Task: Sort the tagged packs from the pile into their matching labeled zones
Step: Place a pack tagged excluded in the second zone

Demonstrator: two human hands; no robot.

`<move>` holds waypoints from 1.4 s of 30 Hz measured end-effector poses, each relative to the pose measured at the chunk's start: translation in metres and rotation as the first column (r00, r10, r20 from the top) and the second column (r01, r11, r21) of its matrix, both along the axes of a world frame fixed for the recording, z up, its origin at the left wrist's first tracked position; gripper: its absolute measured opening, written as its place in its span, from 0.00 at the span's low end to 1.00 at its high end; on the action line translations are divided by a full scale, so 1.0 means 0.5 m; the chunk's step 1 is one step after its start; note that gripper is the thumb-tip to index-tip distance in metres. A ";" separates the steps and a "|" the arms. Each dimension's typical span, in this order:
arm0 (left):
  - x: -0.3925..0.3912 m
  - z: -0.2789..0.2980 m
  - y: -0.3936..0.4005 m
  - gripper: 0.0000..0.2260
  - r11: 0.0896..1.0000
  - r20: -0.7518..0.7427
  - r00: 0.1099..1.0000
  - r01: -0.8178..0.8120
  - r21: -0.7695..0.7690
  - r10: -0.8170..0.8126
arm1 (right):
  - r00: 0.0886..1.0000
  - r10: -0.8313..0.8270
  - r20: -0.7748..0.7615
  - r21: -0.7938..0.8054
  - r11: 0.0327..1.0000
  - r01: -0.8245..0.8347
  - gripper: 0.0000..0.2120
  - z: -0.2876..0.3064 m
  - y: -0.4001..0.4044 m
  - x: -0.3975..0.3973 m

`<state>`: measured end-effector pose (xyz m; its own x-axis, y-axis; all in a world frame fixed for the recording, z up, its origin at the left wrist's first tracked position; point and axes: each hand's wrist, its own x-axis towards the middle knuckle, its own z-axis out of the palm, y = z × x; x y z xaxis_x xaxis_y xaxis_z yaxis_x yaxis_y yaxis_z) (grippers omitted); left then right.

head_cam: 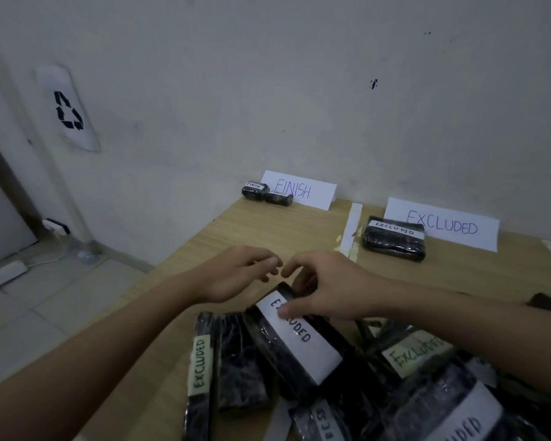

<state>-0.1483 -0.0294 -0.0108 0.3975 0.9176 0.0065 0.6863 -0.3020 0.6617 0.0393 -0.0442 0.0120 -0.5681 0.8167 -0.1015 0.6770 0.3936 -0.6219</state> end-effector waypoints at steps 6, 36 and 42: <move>0.007 0.031 -0.051 0.15 0.958 0.036 0.999 0.044 -0.283 -0.035 | 0.891 -0.300 -0.340 -0.209 0.948 0.240 0.20 -0.008 -0.009 0.021; 0.453 -0.002 0.122 0.17 0.995 0.201 0.979 0.022 0.101 -0.042 | 0.744 -0.613 0.266 0.553 0.729 0.403 0.41 0.007 0.157 0.478; 0.441 -0.044 0.158 0.14 0.959 -0.011 0.982 0.186 0.214 -0.188 | 0.781 -0.507 0.365 0.325 0.855 0.403 0.33 -0.034 0.222 0.500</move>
<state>0.0723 0.0495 -0.0330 0.5606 0.8040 0.1985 0.5983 -0.5589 0.5742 0.2891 0.0670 -0.0050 -0.0656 0.9974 -0.0305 0.9841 0.0597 -0.1671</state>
